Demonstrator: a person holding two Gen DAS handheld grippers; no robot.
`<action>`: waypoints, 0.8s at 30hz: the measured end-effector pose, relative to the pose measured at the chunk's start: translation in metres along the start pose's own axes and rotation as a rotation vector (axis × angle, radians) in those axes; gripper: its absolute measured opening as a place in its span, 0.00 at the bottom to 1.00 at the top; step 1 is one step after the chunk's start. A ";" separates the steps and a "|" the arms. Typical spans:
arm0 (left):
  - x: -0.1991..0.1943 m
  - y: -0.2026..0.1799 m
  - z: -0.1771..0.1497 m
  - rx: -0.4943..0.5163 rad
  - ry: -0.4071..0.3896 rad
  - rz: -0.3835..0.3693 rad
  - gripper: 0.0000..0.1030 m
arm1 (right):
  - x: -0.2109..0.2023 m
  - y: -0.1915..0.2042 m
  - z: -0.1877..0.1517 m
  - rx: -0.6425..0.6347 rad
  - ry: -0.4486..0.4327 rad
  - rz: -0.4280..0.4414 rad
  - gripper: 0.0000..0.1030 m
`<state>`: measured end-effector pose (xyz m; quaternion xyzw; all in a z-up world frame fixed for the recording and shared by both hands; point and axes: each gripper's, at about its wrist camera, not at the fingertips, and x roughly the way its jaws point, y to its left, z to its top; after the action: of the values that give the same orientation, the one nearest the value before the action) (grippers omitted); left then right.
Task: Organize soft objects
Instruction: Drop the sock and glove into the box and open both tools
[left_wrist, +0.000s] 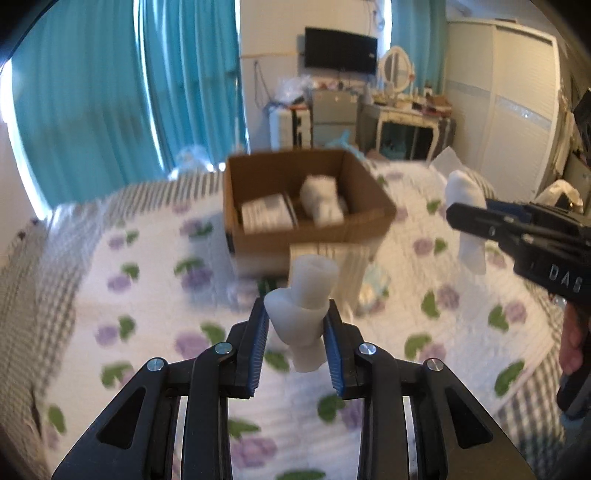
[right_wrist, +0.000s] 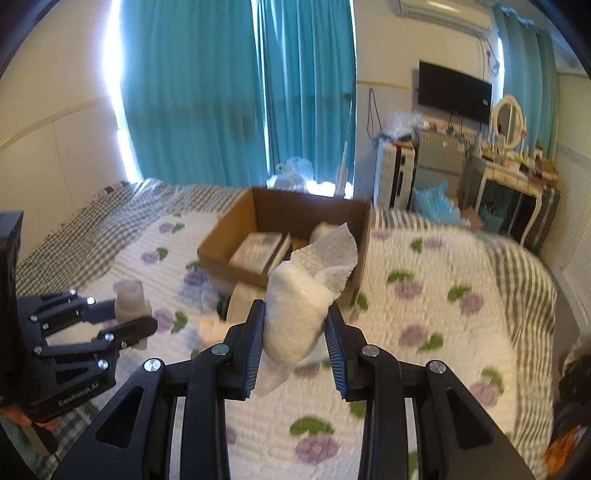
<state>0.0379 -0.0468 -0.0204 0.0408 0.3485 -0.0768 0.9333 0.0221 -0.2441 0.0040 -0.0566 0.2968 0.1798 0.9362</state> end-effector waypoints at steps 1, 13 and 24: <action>0.000 0.000 0.008 -0.001 -0.012 0.000 0.27 | 0.001 -0.001 0.008 -0.009 -0.013 -0.009 0.31; 0.053 -0.005 0.108 0.076 -0.093 -0.007 0.27 | 0.055 -0.011 0.091 -0.107 -0.100 -0.060 0.31; 0.149 0.009 0.109 0.102 -0.005 0.016 0.29 | 0.173 -0.041 0.083 -0.061 0.054 -0.005 0.31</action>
<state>0.2205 -0.0696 -0.0357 0.0911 0.3412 -0.0871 0.9315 0.2132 -0.2126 -0.0282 -0.0905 0.3160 0.1849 0.9261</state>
